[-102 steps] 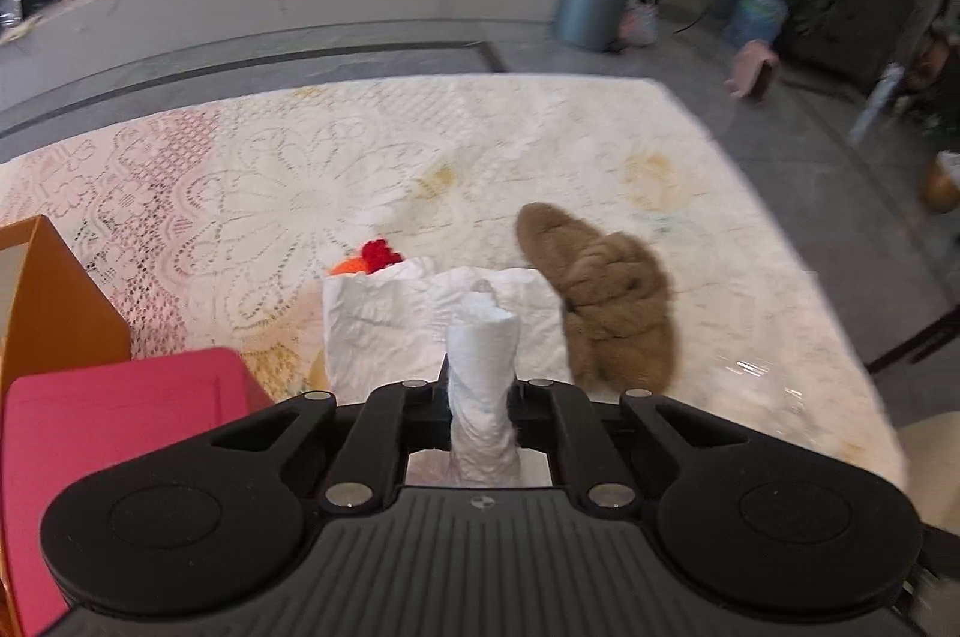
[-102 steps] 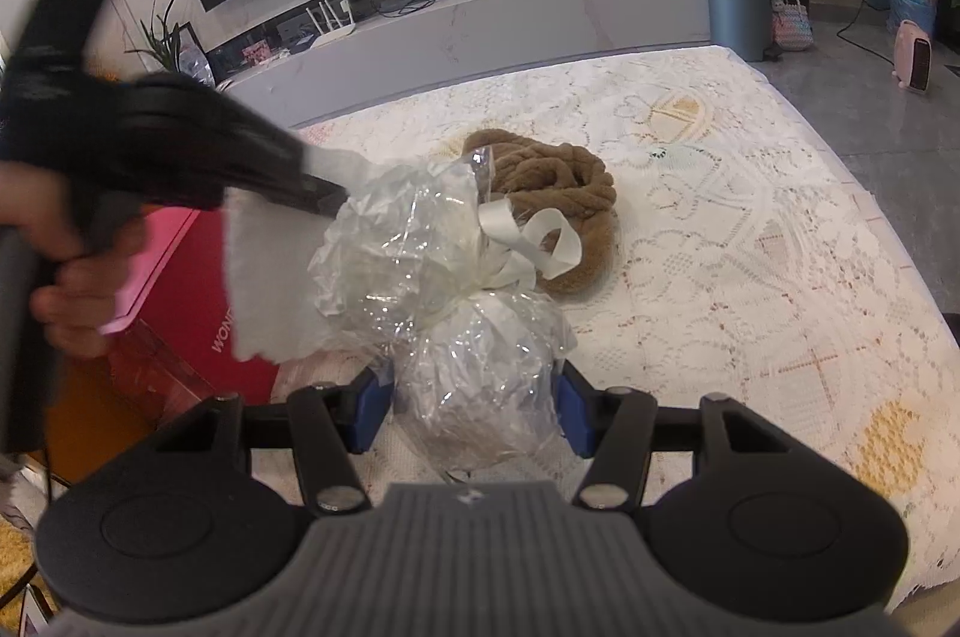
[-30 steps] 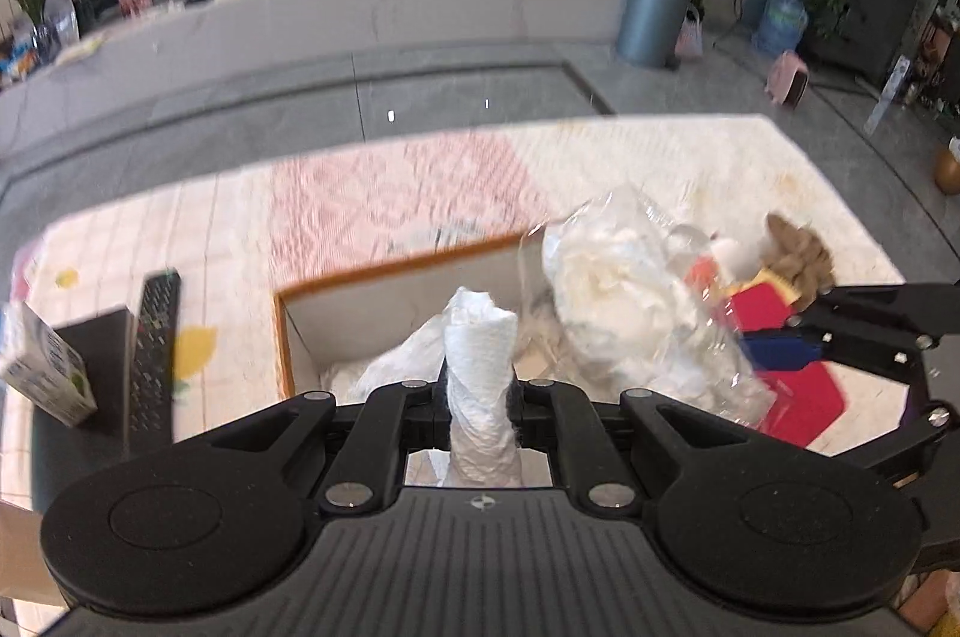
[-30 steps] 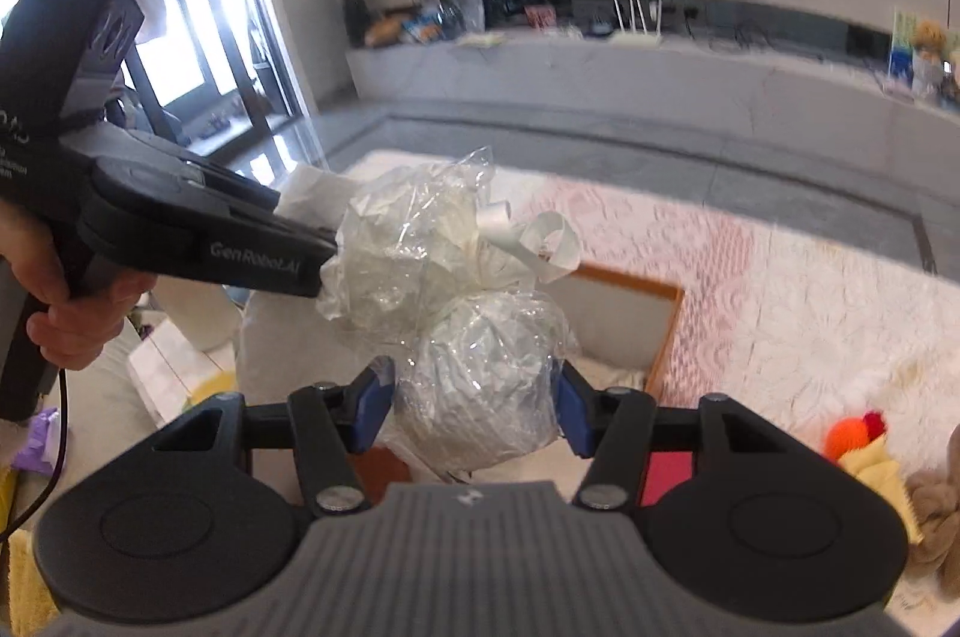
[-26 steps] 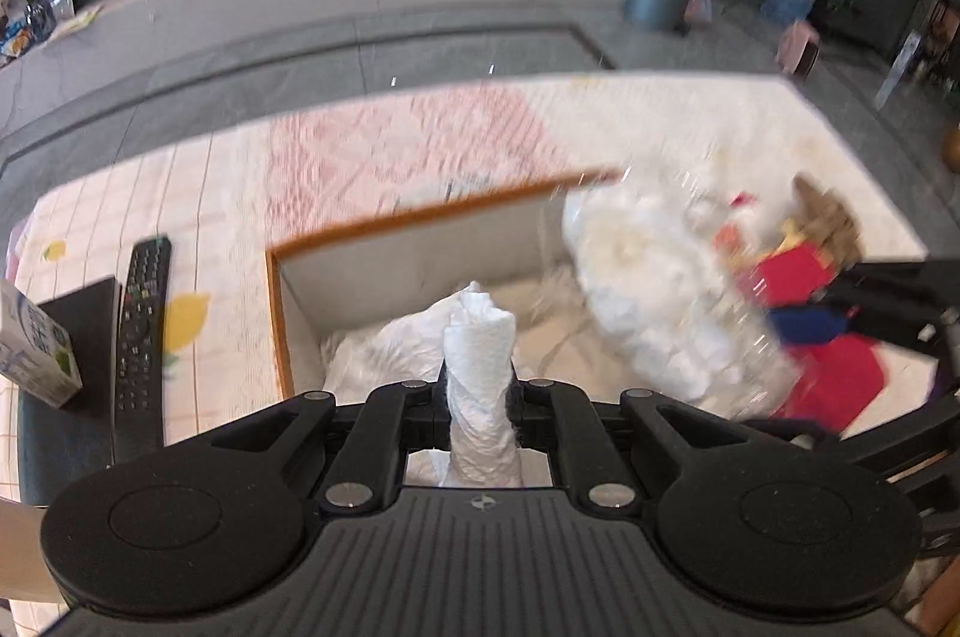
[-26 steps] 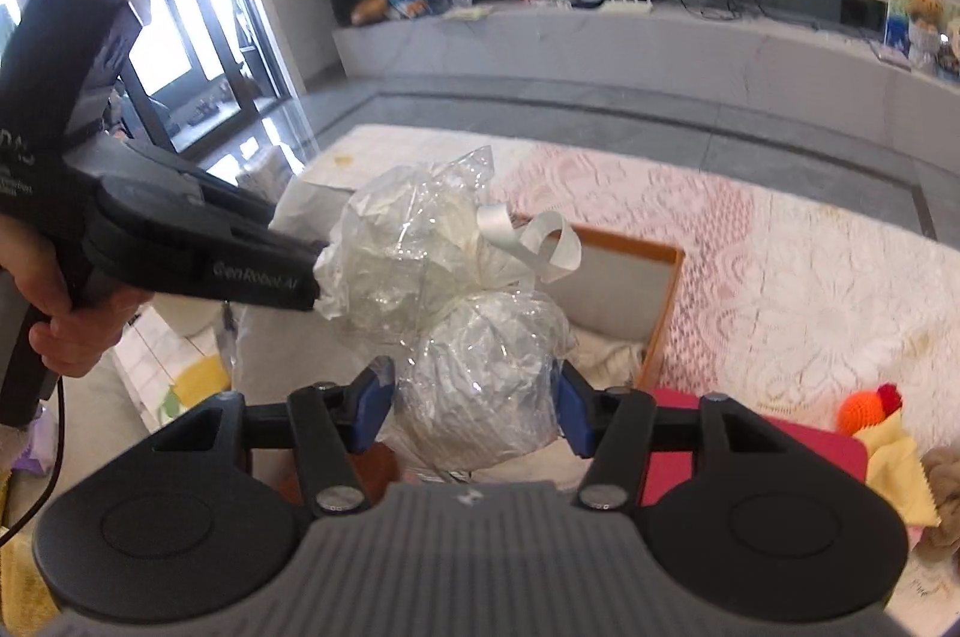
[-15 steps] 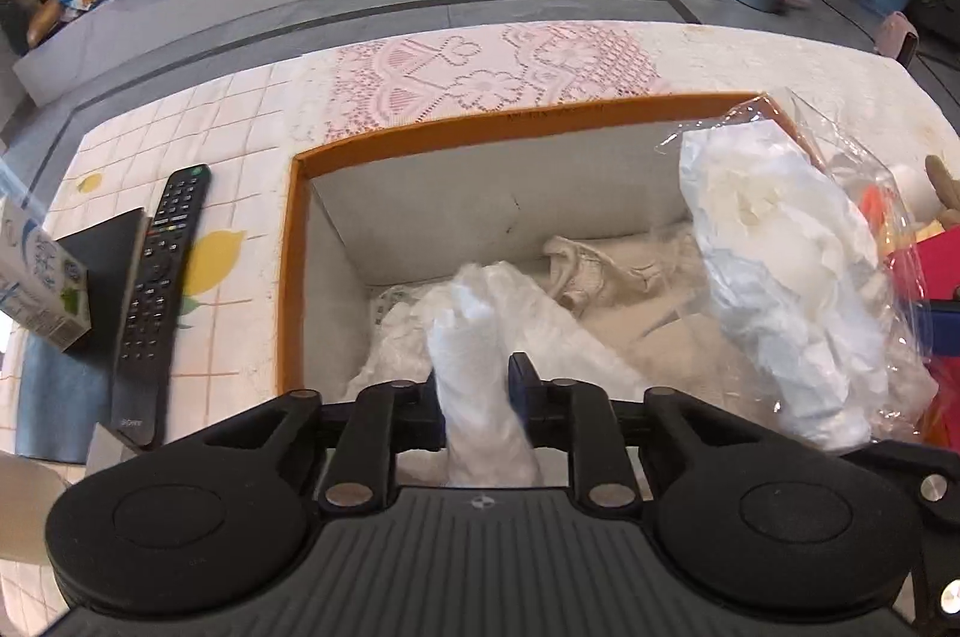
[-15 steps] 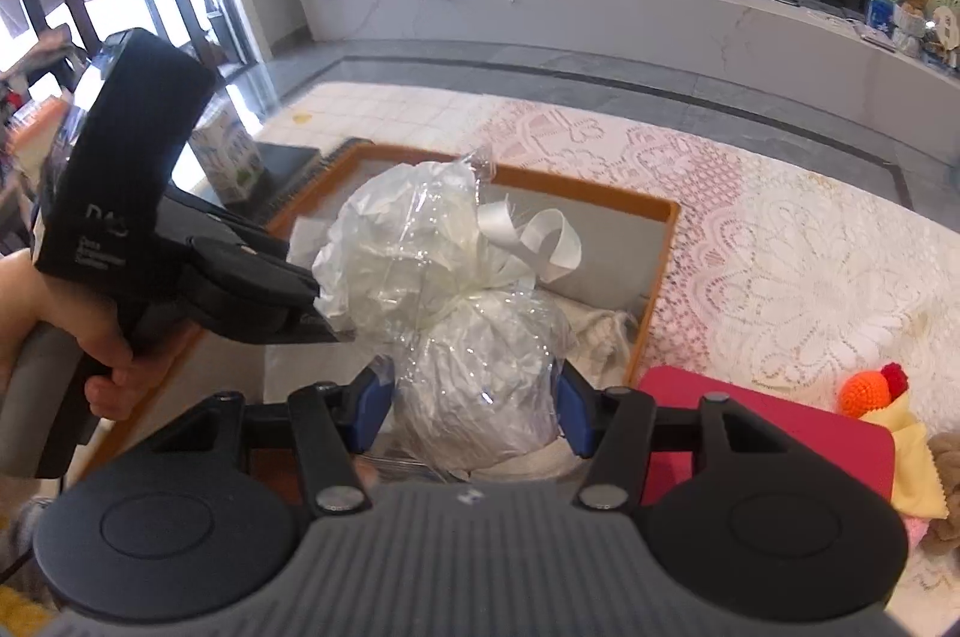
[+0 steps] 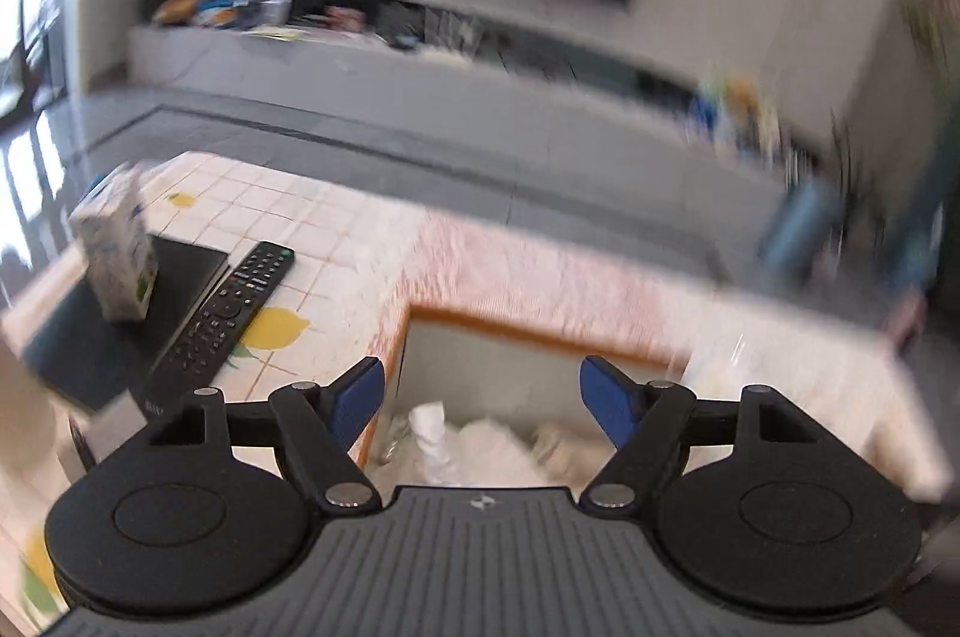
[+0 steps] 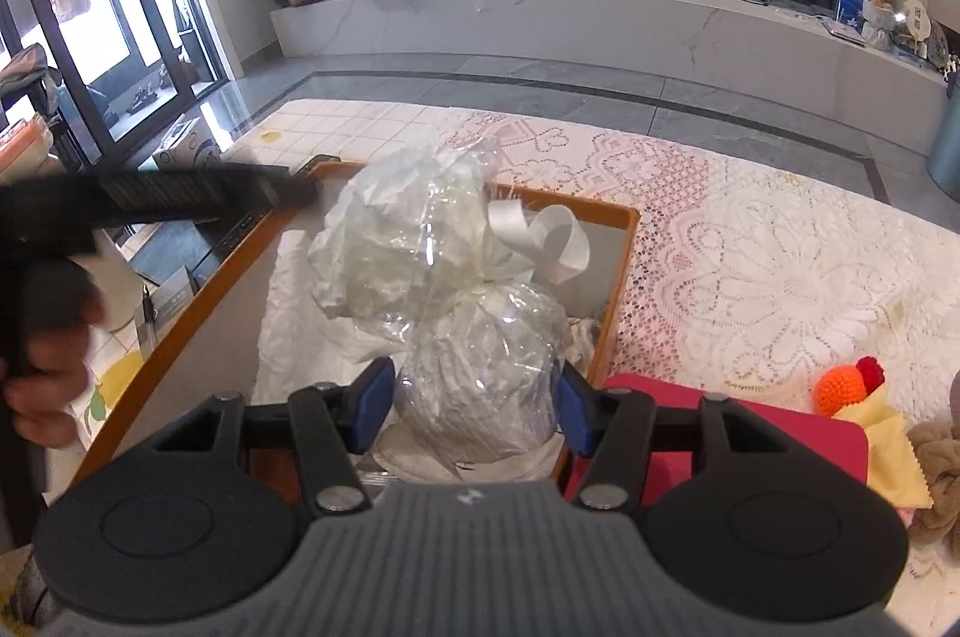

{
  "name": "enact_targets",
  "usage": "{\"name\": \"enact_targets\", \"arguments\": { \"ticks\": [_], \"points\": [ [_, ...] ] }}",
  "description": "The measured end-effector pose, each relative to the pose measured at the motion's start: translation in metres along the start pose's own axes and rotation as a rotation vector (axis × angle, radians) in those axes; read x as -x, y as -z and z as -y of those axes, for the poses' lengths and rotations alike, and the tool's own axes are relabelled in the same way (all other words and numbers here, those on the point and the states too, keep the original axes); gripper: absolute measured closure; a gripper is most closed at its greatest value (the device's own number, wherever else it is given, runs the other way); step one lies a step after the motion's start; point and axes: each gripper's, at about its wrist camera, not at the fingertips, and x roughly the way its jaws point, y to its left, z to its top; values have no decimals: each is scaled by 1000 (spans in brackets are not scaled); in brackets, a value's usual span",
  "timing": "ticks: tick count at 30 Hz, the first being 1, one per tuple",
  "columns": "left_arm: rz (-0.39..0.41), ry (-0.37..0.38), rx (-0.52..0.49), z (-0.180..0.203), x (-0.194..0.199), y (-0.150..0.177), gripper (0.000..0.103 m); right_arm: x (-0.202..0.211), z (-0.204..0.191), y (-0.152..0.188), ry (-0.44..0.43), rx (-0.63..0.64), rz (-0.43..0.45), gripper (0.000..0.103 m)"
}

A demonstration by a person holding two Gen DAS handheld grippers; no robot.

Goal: Organize soft objects
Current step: 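Open the left tool over the box while the right tool releases the plastic bag inside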

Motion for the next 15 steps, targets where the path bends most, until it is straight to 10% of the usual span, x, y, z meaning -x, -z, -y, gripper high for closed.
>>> {"name": "enact_targets", "arguments": {
  "ticks": [15],
  "points": [
    [40, 26, -28, -12, 9, 32, 14, -61, -45, -5, 177, 279, -203, 47]
  ]
}}
